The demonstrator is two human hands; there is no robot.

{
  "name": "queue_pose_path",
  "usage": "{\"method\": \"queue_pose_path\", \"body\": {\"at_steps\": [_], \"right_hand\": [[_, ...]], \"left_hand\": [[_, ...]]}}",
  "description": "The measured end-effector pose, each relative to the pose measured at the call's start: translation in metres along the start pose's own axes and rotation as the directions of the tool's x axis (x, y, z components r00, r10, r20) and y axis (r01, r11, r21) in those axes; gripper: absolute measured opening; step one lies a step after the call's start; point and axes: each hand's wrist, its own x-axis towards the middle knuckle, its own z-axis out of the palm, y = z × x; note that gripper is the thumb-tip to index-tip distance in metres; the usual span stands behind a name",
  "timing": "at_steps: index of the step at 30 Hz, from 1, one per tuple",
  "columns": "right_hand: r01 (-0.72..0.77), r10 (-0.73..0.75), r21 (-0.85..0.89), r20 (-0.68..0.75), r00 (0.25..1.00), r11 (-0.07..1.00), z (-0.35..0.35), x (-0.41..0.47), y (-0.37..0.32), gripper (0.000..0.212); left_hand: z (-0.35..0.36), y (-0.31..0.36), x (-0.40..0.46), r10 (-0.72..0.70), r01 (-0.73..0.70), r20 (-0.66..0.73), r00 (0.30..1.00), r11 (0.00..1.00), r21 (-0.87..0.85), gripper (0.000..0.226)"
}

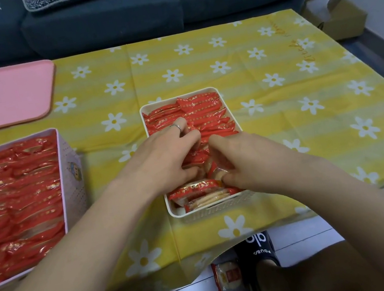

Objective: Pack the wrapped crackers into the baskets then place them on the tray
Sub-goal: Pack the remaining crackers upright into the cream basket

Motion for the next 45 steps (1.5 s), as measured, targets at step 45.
{"method": "queue_pose_path", "body": {"at_steps": [45], "right_hand": [[0.134,-0.16,-0.139,-0.203,0.966,0.981,-0.005,-0.005,0.027,0.021]], "left_hand": [[-0.002,-0.007,-0.004,0.101,-0.098,-0.009,0.995,0.929,-0.357,0.04]]}}
